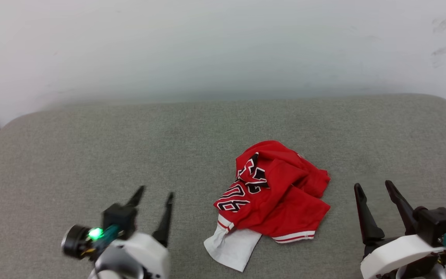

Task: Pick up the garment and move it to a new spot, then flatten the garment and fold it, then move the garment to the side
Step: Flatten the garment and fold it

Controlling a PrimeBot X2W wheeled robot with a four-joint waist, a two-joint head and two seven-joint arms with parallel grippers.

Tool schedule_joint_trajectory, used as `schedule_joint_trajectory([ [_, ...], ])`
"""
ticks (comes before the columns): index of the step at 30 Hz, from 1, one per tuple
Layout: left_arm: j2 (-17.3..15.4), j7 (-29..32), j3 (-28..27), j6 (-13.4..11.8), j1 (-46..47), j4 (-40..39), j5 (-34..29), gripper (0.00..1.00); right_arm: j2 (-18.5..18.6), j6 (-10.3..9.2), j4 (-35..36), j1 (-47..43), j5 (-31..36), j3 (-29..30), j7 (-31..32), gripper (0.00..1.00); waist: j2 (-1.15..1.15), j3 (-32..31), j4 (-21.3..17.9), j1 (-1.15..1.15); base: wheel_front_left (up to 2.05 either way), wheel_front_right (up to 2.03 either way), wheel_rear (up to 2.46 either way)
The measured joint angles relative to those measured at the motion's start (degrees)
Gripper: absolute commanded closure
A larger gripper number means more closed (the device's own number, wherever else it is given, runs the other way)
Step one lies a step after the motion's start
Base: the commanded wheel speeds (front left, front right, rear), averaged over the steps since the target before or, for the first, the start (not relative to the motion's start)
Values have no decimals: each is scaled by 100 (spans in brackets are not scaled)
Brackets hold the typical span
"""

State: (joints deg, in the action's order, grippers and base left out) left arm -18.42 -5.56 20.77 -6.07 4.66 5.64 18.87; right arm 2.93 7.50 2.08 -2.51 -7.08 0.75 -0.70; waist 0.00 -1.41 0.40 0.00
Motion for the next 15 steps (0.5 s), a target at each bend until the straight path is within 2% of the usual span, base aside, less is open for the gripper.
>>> schedule_joint_trajectory([
  [7, 87, 1360, 1073, 924, 811, -10, -111, 0, -1, 0, 37, 87, 9, -169, 4, 0, 0, 229, 36, 0, 0, 0, 0],
  [11, 98, 2017, 1647, 1216, 1098, 15, -100, 0, -2, 1, 31, 177, 0, -214, -35, 0, 0, 427, -18, 0, 0, 0, 0],
  [15, 45, 2568, 2250, 1319, 1307, 87, 56, 0, -2, 1, 5, 276, -47, -249, -81, 0, 0, 646, -104, 0, 0, 0, 0],
])
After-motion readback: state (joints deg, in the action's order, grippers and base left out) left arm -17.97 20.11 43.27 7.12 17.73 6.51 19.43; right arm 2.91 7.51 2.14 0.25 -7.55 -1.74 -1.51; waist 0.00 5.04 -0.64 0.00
